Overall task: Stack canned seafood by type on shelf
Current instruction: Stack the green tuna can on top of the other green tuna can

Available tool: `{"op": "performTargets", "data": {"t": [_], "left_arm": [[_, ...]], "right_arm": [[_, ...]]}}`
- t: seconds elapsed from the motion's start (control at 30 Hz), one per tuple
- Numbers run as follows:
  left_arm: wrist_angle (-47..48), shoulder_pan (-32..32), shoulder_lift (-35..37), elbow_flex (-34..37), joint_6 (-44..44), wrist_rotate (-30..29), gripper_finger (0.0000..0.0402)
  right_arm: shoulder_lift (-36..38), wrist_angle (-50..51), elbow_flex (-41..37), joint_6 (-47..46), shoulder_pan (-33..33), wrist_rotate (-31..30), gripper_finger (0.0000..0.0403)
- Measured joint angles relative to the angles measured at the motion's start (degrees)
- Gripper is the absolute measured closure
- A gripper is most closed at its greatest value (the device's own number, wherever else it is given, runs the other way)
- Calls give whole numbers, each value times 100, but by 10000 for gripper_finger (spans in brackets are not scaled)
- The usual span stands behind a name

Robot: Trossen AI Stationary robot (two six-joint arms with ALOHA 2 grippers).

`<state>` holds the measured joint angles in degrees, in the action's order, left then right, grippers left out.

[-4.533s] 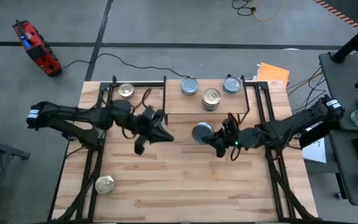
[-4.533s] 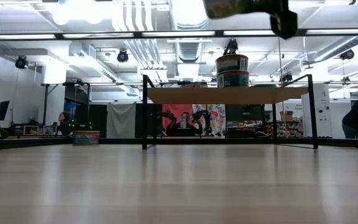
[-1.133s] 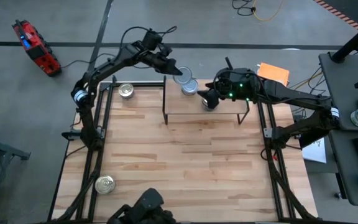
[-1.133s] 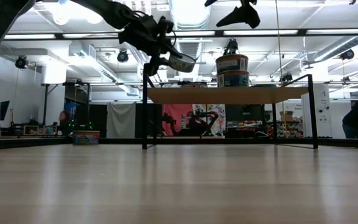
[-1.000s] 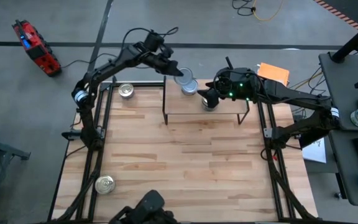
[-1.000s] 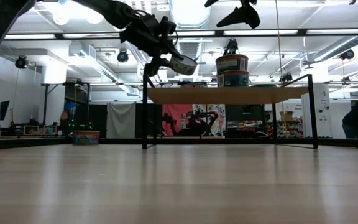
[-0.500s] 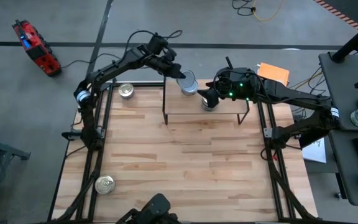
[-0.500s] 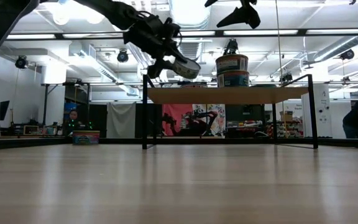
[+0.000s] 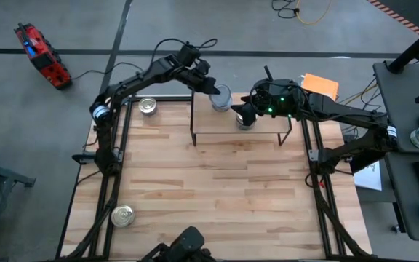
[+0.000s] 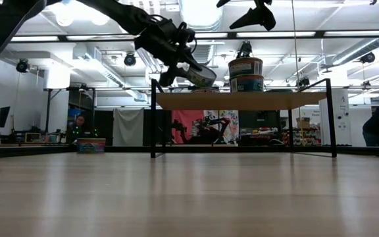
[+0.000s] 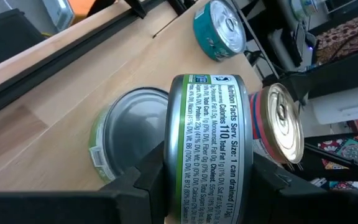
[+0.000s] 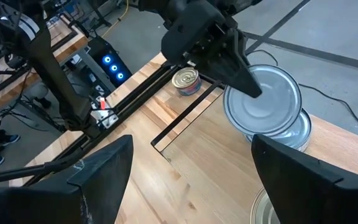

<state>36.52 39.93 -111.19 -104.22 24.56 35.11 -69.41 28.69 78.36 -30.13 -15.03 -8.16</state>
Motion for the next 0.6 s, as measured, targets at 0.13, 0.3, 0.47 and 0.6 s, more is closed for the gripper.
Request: {"op": "performTargets", "data": {"t": [0.13,0.3,0.47,0.6], "left_arm": [[25,-9,-29,0,0,-137,283],[14,-13,-27,0,0,-173,283],[15,-19,-27,0,2,-223,283],[12,-20,-27,0,13,-302,251]], "right_arm": [[0,0,0,5,0,0,83],[0,0,-1,15,0,0,90],[0,0,-1,22,0,0,93],[0,1,-1,28,0,0,86]]}}
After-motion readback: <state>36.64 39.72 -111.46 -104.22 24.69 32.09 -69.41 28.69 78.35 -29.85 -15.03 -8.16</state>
